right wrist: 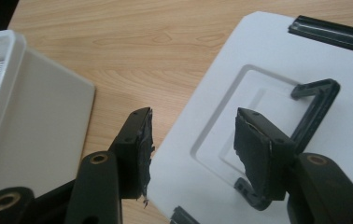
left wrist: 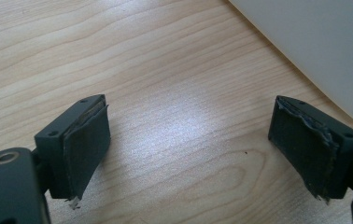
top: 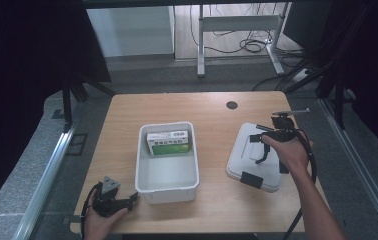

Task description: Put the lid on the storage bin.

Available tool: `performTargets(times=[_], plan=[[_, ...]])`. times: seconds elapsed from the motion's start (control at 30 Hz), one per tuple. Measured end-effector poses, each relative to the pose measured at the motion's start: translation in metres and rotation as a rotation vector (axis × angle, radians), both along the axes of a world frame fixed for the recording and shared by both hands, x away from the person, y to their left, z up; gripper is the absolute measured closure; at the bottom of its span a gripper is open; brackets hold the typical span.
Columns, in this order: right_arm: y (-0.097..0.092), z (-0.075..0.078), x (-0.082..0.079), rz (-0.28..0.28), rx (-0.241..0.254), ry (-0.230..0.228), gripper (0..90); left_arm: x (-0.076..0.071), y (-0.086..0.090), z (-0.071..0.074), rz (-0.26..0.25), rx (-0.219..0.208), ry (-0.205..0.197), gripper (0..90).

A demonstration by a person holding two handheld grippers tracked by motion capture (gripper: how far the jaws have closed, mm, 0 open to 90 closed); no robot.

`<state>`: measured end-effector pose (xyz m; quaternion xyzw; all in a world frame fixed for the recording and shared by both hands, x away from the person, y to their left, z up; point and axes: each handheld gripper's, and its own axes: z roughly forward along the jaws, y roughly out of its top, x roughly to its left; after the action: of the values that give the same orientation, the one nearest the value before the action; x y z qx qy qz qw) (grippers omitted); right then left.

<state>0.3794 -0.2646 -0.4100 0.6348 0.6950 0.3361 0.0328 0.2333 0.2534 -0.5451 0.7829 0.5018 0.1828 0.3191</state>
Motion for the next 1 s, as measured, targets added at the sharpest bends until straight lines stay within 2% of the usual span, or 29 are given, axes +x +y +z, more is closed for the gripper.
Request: performTargets(times=[0.53, 1.0], plan=[[-0.019, -0.006, 0.008, -0.060, -0.049, 0.040, 48.7, 0.000, 0.000, 0.000, 0.000, 0.001, 0.000, 12.7], [-0.027, -0.021, 0.016, -0.105, -0.089, 0.083, 49.0, 0.000, 0.000, 0.000, 0.000, 0.001, 0.000, 12.7]])
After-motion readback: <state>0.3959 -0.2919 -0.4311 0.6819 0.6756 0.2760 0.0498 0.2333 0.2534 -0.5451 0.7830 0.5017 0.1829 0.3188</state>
